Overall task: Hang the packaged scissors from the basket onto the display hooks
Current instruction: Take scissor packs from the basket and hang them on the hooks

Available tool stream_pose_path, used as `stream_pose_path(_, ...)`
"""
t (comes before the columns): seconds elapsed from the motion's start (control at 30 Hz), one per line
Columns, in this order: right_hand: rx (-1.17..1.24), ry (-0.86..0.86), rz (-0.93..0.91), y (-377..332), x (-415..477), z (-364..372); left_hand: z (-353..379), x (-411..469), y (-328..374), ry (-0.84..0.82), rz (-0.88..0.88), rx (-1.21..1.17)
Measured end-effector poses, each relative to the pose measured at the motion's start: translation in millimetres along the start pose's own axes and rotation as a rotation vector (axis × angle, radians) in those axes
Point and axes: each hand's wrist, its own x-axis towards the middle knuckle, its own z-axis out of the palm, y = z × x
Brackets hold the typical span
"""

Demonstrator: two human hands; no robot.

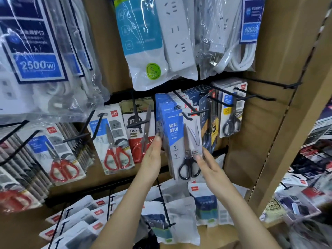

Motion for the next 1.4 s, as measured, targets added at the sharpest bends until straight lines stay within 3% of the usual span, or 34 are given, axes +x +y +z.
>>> stream_pose_path(0.17,-0.010,0.067,-0.060,-1,-20,3,1,-44,-24,-0.040,0.319,0.264)
stream_pose_path(0.4,-0.232,0.155,-0.087,-6,-83,6,-11,-82,-37,-0.128,0.361,0.372)
stream_pose_path(0.67,-0.584,0.298,0.078,23,-212,-19,6,-161,-77,-0.479,0.356,0.325)
stream_pose_path(0.87,-0.612,0.478,0.332,81,-315,-47,55,-212,-120,-0.734,0.282,0.326)
stream_pose_path(1.13,-0.336,0.802,0.640,186,-414,-82,154,-264,-186,-0.953,0.072,0.393)
stream_pose_path(1.4,-0.169,0.855,0.837,352,-446,-130,292,-300,-288,-1.069,-0.212,0.527)
